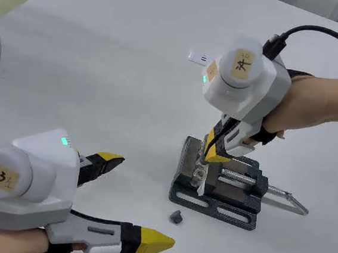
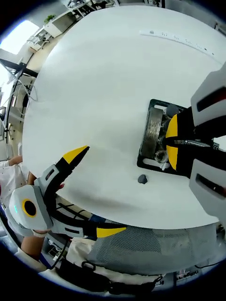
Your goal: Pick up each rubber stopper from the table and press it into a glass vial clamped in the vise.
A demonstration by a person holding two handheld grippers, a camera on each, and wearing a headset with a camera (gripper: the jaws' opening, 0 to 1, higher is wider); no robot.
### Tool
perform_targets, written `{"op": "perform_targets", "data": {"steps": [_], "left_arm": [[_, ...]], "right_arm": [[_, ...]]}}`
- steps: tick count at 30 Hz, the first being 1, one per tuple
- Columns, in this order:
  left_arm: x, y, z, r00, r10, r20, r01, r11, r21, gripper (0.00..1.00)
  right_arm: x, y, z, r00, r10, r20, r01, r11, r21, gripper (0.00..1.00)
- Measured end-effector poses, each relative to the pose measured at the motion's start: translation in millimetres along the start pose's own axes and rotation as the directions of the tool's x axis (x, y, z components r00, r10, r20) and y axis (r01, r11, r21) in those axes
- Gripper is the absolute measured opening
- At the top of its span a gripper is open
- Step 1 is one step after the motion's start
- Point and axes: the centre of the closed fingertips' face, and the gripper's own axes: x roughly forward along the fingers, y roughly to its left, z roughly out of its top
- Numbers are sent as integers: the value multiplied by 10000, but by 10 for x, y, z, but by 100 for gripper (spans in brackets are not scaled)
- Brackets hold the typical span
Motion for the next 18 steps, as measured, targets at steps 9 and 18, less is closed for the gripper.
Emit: {"op": "perform_targets", "data": {"steps": [9,18], "left_arm": [[35,-17,31,10000,-69,71,69,10000,5,94],[24,-46,76,9998,-94,197,93,9999,75,95]], "right_arm": [[7,32,-4,9972,-669,-320,662,9975,-232,0],[7,45,-11,9929,-1126,-384,1136,9932,250,0]]}}
